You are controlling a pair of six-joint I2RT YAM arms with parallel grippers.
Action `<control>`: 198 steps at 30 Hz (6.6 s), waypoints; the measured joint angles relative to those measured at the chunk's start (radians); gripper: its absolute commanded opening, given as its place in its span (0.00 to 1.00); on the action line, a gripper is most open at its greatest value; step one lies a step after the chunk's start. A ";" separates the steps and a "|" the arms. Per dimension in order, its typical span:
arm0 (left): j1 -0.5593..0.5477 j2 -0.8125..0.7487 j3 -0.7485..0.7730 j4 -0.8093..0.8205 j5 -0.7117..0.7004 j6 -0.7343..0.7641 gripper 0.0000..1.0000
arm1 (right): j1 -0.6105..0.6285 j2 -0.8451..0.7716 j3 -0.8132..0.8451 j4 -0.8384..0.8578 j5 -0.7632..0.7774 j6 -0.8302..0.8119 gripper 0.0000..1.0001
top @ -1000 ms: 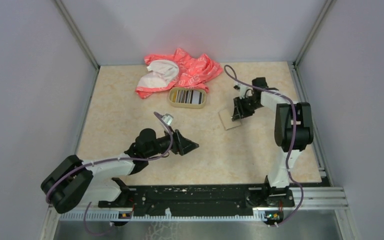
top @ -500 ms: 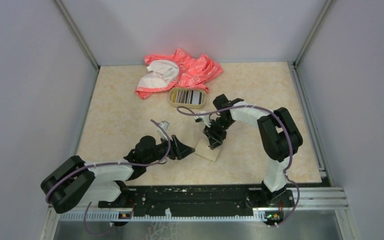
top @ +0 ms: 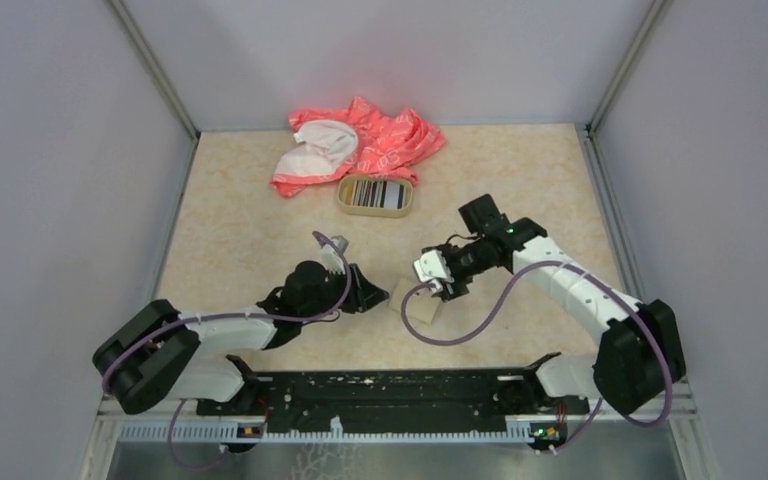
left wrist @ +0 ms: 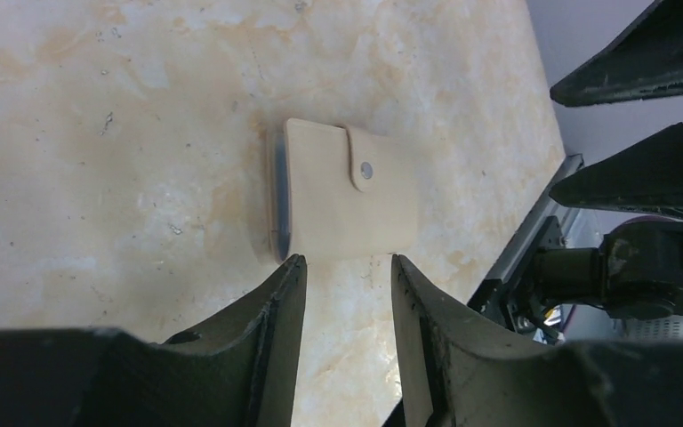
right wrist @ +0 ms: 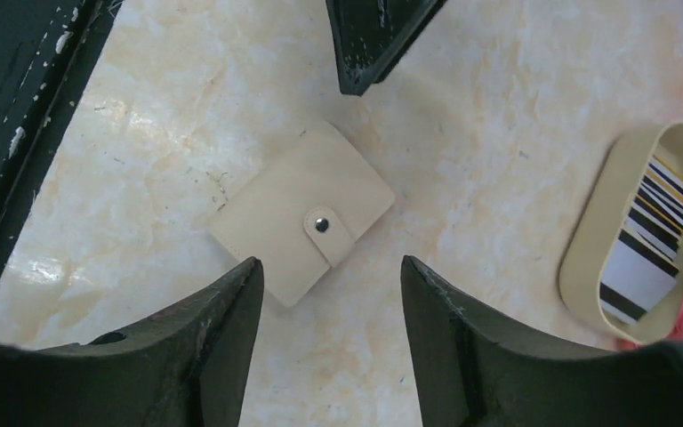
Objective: Put the credit cards into the card holder
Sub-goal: Move the card holder to the center of the board, then open the card holder at the center of the board.
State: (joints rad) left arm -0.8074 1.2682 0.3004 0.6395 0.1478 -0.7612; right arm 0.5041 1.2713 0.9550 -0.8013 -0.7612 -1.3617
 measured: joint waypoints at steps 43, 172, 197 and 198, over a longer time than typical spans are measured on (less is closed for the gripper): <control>0.013 0.367 0.222 -0.101 0.110 0.037 0.17 | 0.167 0.346 0.005 0.203 0.227 0.090 0.30; 0.039 0.365 0.212 -0.029 0.193 0.029 0.68 | -0.120 0.385 0.124 -0.035 -0.131 0.211 0.00; -0.086 0.316 -0.089 0.467 0.043 -0.238 0.81 | -0.199 0.284 0.127 -0.006 -0.205 0.337 0.00; -0.088 0.322 -0.087 0.476 0.032 -0.243 0.81 | -0.200 0.283 0.127 -0.006 -0.205 0.337 0.00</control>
State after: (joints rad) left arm -0.8955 1.5898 0.2131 1.1160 0.1795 -1.0039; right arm 0.3042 1.5539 1.0817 -0.8074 -0.9665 -1.0245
